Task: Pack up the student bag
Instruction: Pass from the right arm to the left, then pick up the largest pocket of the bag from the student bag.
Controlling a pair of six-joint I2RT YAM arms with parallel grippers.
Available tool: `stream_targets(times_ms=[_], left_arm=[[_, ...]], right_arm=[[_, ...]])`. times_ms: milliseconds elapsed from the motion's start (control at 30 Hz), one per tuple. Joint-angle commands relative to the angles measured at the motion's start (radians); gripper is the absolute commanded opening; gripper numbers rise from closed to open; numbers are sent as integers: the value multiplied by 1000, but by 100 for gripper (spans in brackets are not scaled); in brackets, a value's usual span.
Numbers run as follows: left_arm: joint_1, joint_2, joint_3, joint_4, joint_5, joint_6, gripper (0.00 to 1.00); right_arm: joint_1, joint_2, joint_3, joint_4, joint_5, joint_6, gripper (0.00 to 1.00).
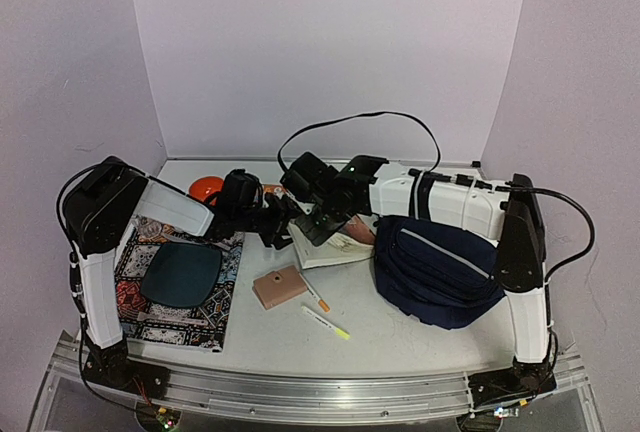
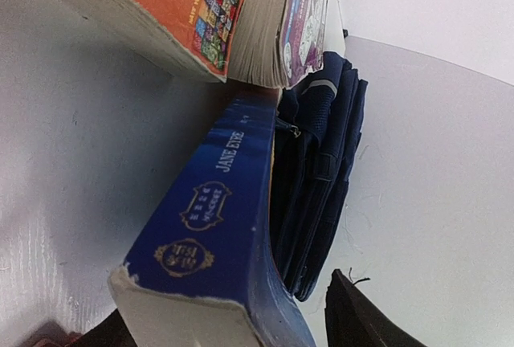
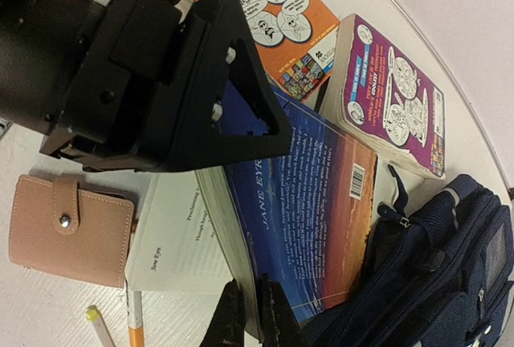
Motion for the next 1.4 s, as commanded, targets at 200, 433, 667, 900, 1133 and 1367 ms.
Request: stream_targets(times_ms=[200,433,667,900,1133,1367], left_arm=[[-24,-104,-46,176,17,-118,39],[-24,-131,-84,196,-1,-119,3],[-24,-163,-133,199,-22,-82,0],[-12,-211,-201,199,-34,-33,0],[9,-259,-254,197,-38,1,0],[15,-283,-261,197,-26,20,0]], right_arm=[[2,-81,-73,102,-105,46,0],[2,-124,-134,106,-146,61,18],[-8,-269,-278,87,-118,88,50],[-39,-441,-483,-48,-83,138,66],[-41,-542,-653,-171,-95,225,69],[-46,-541,-762,-183,-67,279,67]])
